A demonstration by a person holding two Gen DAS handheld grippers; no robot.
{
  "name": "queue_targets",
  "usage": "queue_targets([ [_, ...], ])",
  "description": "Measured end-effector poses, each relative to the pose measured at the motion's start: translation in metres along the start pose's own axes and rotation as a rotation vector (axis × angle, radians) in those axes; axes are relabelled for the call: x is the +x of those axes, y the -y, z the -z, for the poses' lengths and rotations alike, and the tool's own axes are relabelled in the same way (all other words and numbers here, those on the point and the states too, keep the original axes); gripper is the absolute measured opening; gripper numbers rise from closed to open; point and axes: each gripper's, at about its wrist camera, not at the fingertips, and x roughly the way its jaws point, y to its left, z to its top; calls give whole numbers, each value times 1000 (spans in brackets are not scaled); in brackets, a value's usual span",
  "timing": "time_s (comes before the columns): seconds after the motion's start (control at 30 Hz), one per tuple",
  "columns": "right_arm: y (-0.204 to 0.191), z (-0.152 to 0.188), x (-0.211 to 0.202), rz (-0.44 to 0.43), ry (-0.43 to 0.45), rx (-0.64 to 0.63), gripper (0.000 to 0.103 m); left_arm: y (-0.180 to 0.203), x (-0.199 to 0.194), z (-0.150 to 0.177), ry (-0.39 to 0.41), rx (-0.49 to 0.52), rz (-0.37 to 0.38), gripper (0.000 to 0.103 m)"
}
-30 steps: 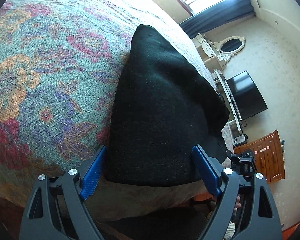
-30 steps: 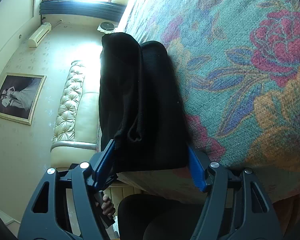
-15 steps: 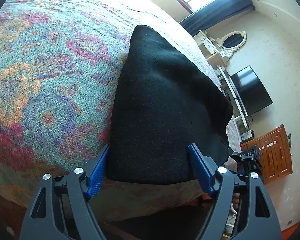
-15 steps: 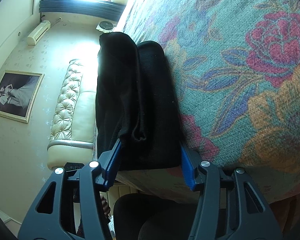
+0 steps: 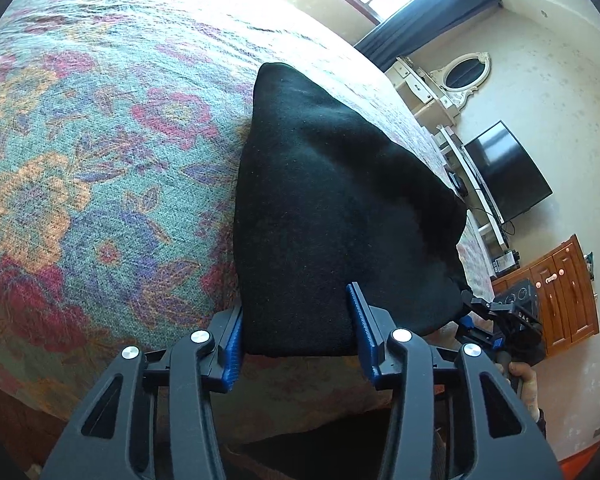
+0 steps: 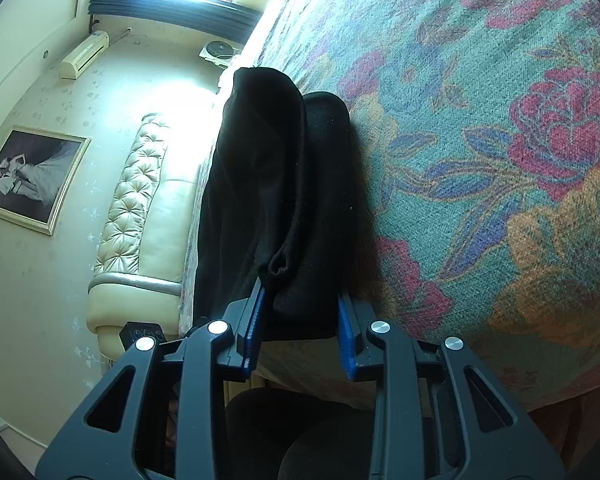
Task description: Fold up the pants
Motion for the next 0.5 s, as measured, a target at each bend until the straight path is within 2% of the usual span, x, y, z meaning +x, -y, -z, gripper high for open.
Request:
queue_targets([
  [0.5, 10, 1, -2, -15, 0, 7, 30, -4, -7, 2, 6, 23, 2, 40],
])
